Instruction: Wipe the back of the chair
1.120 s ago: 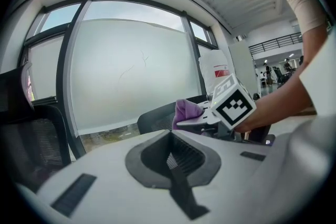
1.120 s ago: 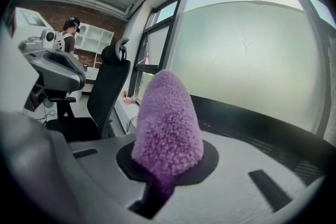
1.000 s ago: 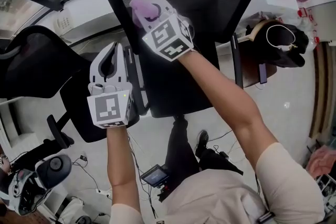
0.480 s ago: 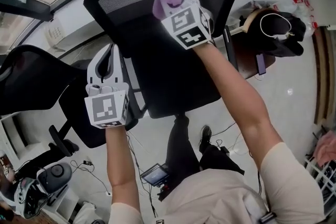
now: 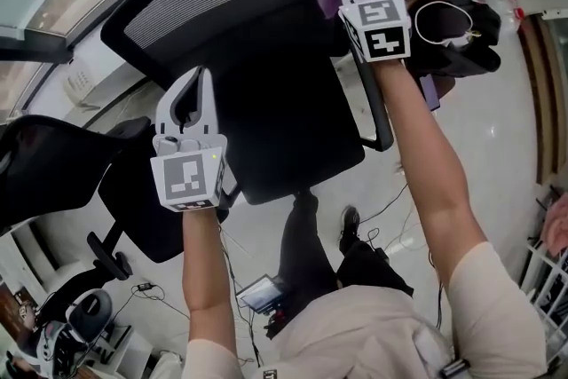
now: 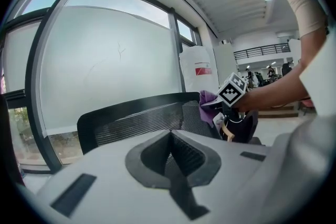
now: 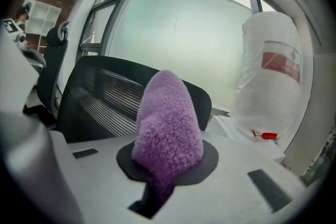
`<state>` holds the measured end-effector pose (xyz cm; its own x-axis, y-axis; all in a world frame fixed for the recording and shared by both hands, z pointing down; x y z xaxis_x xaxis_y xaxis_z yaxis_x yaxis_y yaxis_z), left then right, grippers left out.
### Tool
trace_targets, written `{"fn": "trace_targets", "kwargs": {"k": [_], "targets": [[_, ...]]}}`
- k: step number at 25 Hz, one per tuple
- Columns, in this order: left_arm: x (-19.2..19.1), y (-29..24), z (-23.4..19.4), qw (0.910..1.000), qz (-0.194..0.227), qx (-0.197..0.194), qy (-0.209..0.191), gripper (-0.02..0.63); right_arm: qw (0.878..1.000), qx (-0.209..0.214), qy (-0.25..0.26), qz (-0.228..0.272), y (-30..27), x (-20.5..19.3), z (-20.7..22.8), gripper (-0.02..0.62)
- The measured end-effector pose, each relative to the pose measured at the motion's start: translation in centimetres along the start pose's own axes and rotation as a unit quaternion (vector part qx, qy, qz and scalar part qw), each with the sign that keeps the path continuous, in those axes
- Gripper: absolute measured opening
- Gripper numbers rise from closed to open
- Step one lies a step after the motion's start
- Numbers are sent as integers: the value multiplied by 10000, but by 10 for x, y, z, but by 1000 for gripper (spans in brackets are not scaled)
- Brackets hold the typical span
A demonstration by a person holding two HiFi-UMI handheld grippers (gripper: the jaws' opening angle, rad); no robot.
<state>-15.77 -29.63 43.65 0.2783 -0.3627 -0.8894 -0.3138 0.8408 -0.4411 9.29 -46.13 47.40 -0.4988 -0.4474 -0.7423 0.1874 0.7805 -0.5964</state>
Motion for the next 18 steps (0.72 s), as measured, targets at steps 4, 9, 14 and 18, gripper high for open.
{"fn": "trace_targets", "kwargs": {"k": [4, 9, 14, 18], "targets": [[2, 1, -3, 10000, 0, 58, 11, 6, 9999, 69, -72, 28, -1, 4, -7, 23], [-10, 15, -19, 9996, -50, 253, 141, 6, 9980, 582, 164, 203, -7, 30, -70, 23], [-34, 43, -55, 9970, -213, 660, 331, 6, 9847, 1537, 684, 459, -16, 72, -206, 23], [-56, 67, -83, 9941, -330, 928, 463, 6, 9605, 2332, 1431, 506, -18, 93, -332, 23]]}}
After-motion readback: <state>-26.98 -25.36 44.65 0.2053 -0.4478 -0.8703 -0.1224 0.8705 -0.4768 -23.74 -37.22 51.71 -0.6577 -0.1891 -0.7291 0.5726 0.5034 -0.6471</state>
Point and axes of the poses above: the fingertips, and each gripper's own axes: y backward along the fingers, z to its right, x out of its top, the point moved 2 cm from there along y, backward along the fingers, and after that the axes turned 12 degrees about -z, right-handed, at the moved point
